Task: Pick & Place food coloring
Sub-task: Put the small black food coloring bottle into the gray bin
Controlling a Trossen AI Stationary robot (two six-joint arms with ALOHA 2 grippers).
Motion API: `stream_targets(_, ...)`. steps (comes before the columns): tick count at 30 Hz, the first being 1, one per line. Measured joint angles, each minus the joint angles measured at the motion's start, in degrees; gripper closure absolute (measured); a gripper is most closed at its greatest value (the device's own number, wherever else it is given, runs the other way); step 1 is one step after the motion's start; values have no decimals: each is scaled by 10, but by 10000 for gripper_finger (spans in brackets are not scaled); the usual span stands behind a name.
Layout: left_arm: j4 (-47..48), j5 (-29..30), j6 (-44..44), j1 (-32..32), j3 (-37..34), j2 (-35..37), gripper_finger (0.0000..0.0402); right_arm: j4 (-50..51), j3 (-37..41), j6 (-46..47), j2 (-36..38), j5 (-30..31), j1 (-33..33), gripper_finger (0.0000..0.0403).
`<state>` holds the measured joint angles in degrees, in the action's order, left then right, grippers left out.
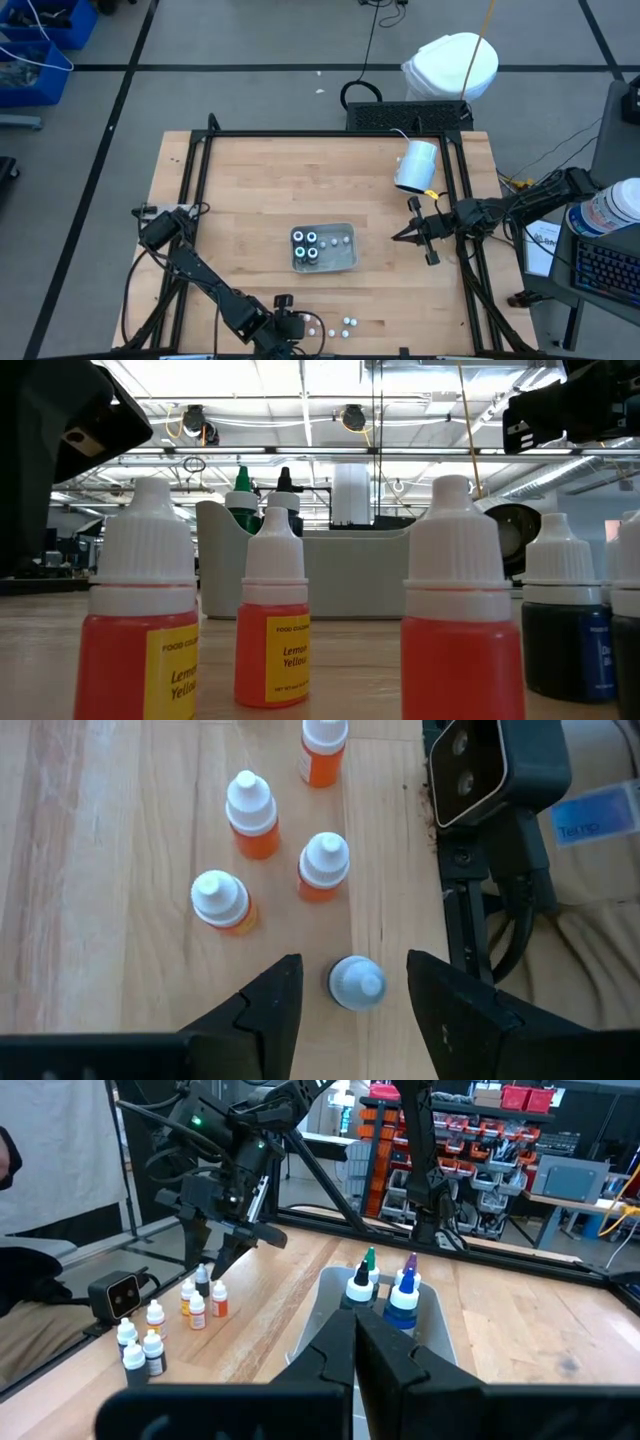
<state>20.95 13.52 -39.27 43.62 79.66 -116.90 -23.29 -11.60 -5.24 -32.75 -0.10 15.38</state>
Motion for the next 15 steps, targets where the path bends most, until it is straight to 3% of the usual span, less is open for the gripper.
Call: stream_targets(15, 5, 0, 4, -2, 0, 0, 216, 0, 0, -1, 0, 0, 0, 403)
